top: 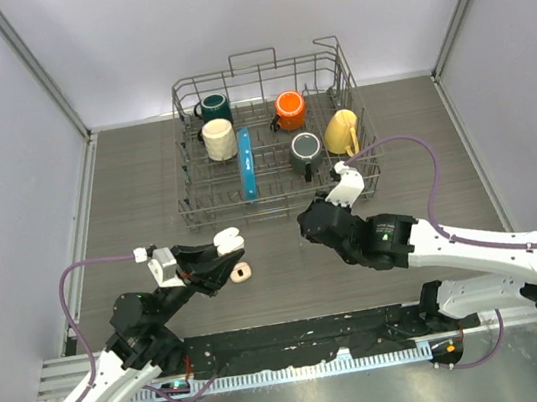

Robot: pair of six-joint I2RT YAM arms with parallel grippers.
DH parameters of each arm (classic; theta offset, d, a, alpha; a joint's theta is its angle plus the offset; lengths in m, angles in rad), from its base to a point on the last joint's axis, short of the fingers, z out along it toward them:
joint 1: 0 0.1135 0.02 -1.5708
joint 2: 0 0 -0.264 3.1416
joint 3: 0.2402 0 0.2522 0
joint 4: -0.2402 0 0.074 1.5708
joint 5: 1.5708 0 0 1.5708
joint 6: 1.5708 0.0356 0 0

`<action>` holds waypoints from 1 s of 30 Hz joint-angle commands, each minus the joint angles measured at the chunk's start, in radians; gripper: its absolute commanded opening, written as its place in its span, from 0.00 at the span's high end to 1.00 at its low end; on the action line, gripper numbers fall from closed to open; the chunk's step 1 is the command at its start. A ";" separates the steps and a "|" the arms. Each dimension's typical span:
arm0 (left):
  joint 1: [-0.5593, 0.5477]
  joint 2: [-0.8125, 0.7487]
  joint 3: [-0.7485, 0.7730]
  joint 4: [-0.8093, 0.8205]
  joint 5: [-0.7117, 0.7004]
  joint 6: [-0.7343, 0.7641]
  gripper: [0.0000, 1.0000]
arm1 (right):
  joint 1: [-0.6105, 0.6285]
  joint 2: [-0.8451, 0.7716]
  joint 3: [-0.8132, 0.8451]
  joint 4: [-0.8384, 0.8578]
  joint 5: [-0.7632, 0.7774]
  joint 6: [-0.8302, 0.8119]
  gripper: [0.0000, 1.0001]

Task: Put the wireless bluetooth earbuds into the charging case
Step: Pick up the earbud from the center of the board, then place the earbud in the charging case.

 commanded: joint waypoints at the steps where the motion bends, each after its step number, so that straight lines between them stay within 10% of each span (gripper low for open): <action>1: 0.001 0.003 -0.007 0.070 -0.013 -0.007 1.00 | -0.003 -0.037 0.042 0.021 0.051 -0.003 0.99; 30: 0.001 0.056 -0.057 0.176 0.035 0.002 1.00 | -0.002 -0.022 0.089 -0.003 0.129 0.114 0.99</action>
